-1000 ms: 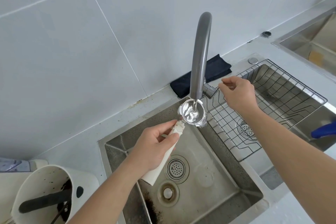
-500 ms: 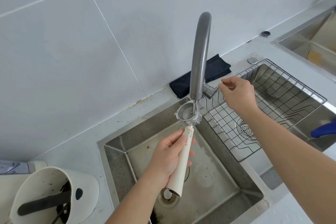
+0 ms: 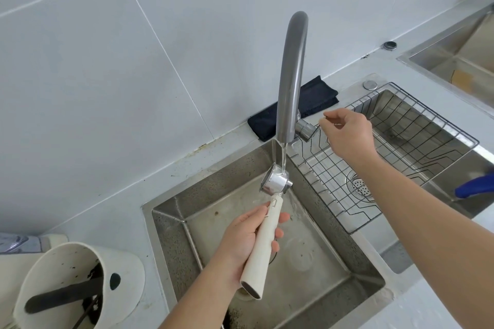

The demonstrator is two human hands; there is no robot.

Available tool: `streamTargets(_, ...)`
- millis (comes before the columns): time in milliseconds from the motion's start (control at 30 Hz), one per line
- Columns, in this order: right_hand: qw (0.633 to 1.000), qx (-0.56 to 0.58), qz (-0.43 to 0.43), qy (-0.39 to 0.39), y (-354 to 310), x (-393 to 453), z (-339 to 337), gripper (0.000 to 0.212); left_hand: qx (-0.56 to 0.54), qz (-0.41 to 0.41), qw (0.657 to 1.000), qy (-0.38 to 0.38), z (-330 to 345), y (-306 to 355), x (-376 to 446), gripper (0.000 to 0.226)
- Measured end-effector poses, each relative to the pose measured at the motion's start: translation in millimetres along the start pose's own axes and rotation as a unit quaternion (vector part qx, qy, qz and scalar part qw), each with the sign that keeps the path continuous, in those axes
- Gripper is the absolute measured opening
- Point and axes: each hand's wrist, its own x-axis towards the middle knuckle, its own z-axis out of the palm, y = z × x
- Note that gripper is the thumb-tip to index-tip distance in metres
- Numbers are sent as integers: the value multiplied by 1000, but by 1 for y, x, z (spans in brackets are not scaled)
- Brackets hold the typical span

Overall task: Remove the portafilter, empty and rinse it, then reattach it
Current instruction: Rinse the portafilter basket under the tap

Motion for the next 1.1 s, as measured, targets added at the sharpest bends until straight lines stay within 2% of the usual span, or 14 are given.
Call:
streamTargets(133,1000,-1,5,-2,-1,-1,0,23,4,-11,1000,1,-1,-2,-1,26)
streamTargets(333,1000,2,9,-5,-2,-2,-1,23,121,28,991,40,0,-1,-6,14)
streamTargets(567,1000,1,11,-6,-3,-2,-1,23,213,83,970,80,-10,3,-4,25)
streamTargets(667,1000,3,12,-6,-4,-2,-1,23,267,123,952,89,-16,7,-3,29)
streamTargets(833,1000,5,11,-5,-5,-3,-2,22,380,189,896,130,-27,15,-1,41)
streamTargets(967,1000,5,10,-6,-5,-3,-2,22,407,263,862,149,-32,16,-4,51)
streamTargets(1100,1000,7,4,-4,-4,-3,-1,25,437,294,832,175,-36,17,-4,58)
